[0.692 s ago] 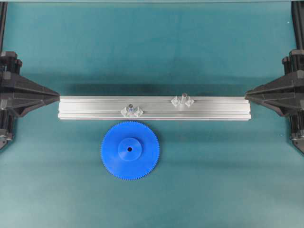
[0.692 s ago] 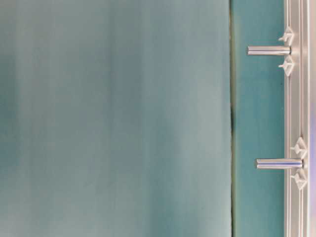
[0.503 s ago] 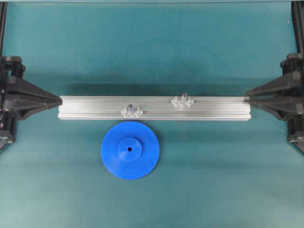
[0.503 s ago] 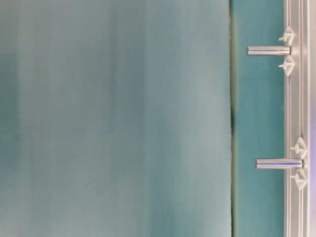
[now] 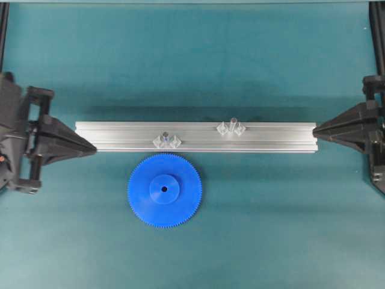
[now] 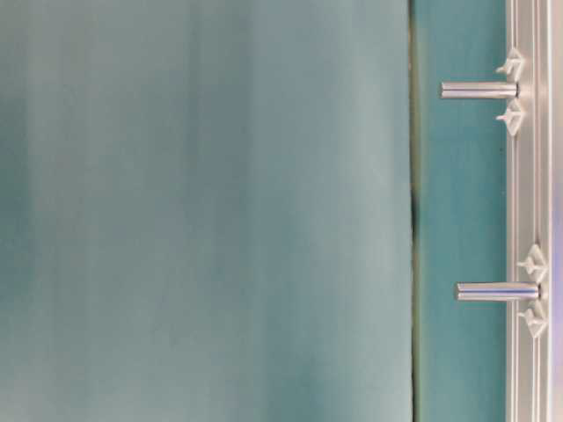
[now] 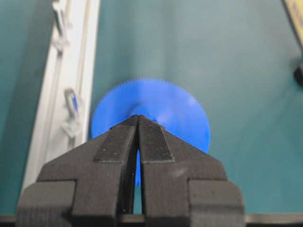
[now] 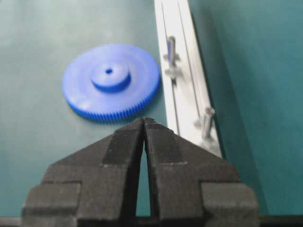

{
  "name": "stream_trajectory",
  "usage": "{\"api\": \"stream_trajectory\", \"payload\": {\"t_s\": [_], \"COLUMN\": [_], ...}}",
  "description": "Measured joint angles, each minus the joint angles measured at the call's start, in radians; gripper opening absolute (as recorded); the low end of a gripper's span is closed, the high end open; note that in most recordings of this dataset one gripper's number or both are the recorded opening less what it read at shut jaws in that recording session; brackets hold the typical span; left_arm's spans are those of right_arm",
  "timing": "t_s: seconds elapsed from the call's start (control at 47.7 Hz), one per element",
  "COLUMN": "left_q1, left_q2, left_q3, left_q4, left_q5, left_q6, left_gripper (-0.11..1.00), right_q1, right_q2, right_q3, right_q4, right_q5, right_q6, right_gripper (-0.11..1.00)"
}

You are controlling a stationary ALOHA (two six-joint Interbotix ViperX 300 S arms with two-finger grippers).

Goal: Insert the large gear onto the shaft.
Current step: 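Move the left gripper from rest toward the blue gear, then lower the open left gripper over the blue gear's hub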

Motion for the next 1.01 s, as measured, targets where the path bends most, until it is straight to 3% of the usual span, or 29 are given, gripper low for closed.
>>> {"api": "stream_trajectory", "payload": {"t_s": [0.377, 0.461, 0.545, 0.733, 0.796, 0.859, 1.006], "left_q1": [-0.003, -0.005, -0.005, -0.014, -0.025, -0.040, -0.066], "left_q2": [0.270, 0.319, 0.362, 0.426, 0.446, 0.466, 0.526], "left_q3": [-0.147, -0.186, -0.221, -0.268, -0.282, -0.295, -0.336], "left_q4": [0.000, 0.000, 0.002, 0.002, 0.002, 0.000, 0.002], "left_q5": [0.072, 0.101, 0.127, 0.141, 0.147, 0.153, 0.178], "left_q6": [-0.002, 0.000, -0.002, -0.005, -0.005, -0.003, -0.008], "left_gripper": [0.01, 0.05, 0.20, 0.74, 0.88, 0.93, 0.92], "right_q1": [-0.031, -0.031, -0.032, -0.035, -0.040, -0.043, -0.049], "right_q2": [0.000, 0.000, -0.002, -0.014, -0.020, -0.026, -0.035], "right_q3": [-0.012, -0.015, -0.017, -0.017, -0.015, -0.015, -0.017], "right_q4": [-0.003, -0.006, -0.006, -0.018, -0.021, -0.023, -0.023], "right_q5": [0.153, 0.183, 0.204, 0.215, 0.215, 0.219, 0.249], "right_q6": [0.000, 0.000, 0.000, 0.000, 0.000, 0.000, 0.000], "right_gripper": [0.14, 0.14, 0.14, 0.14, 0.14, 0.14, 0.14]}}
